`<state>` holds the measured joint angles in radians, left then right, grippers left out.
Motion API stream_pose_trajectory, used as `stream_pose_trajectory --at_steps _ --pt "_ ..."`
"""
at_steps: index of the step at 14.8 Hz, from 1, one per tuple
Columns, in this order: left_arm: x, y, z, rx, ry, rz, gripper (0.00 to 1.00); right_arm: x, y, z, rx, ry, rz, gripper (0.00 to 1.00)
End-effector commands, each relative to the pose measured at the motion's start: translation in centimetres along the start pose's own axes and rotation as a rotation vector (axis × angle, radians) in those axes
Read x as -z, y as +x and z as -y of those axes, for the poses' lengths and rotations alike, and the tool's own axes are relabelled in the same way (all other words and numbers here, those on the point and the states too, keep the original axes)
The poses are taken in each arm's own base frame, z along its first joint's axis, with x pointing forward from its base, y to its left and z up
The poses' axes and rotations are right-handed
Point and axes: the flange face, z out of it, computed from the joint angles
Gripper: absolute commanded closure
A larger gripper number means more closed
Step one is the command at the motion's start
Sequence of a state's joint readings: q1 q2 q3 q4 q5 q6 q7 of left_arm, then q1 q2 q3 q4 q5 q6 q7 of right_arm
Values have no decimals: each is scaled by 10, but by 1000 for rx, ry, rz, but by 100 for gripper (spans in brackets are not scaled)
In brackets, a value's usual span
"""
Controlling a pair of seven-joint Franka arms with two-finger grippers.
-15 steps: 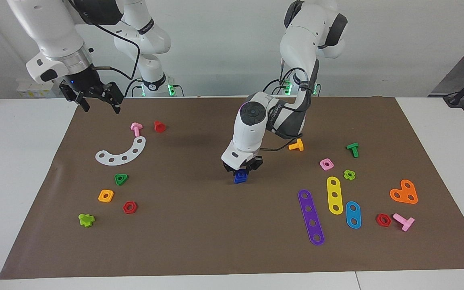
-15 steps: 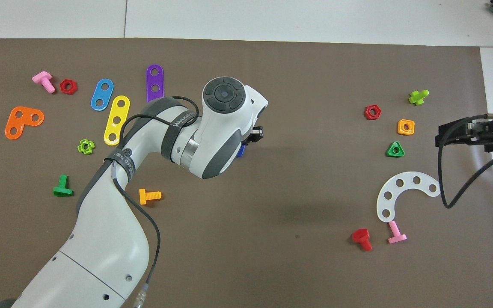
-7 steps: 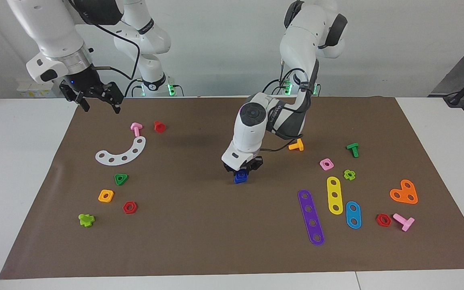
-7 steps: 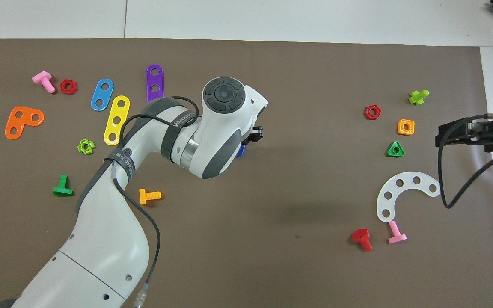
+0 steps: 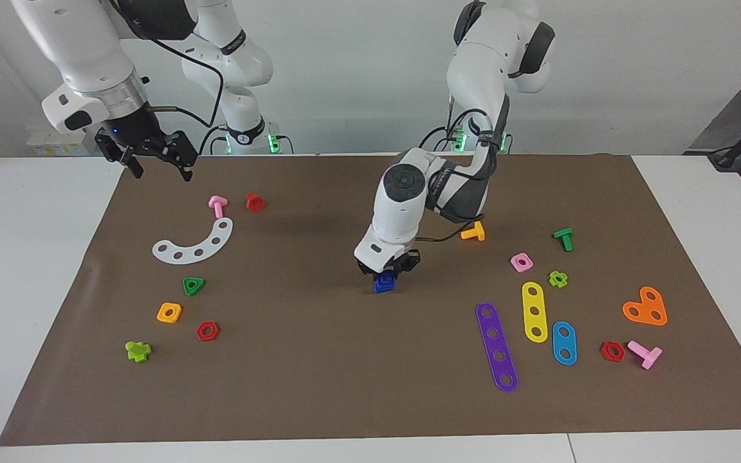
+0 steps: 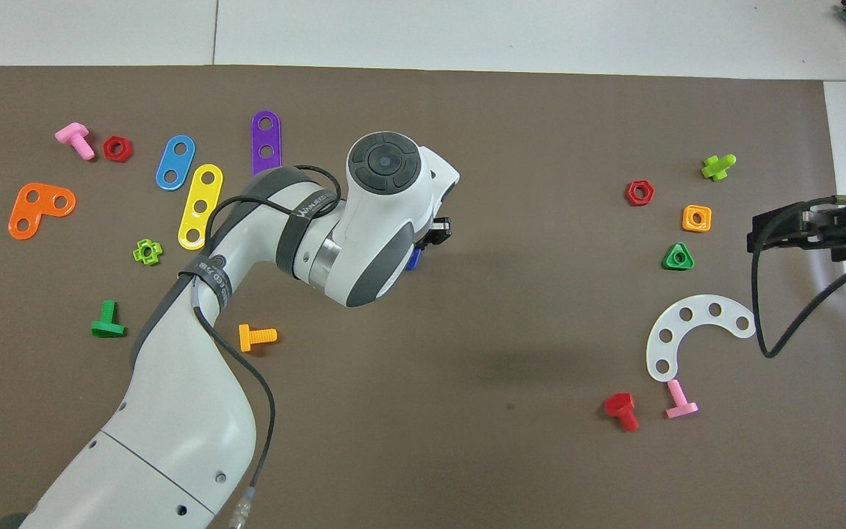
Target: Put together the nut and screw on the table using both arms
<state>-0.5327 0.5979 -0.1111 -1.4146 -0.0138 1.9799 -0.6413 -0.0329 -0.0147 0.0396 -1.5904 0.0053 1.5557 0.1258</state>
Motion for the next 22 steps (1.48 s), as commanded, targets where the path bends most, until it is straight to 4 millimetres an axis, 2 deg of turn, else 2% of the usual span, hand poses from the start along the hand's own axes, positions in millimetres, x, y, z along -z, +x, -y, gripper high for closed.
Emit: stream_pose_trajectory --at_steps 1,11,22 --pt "6 2 0 22 -8 29 76 0 -2 0 -3 19 1 0" --pt "5 -4 -9 20 -17 40 76 0 -2 0 -3 19 1 0" --pt "14 2 -10 29 -28 33 76 0 -2 0 -3 19 1 0"
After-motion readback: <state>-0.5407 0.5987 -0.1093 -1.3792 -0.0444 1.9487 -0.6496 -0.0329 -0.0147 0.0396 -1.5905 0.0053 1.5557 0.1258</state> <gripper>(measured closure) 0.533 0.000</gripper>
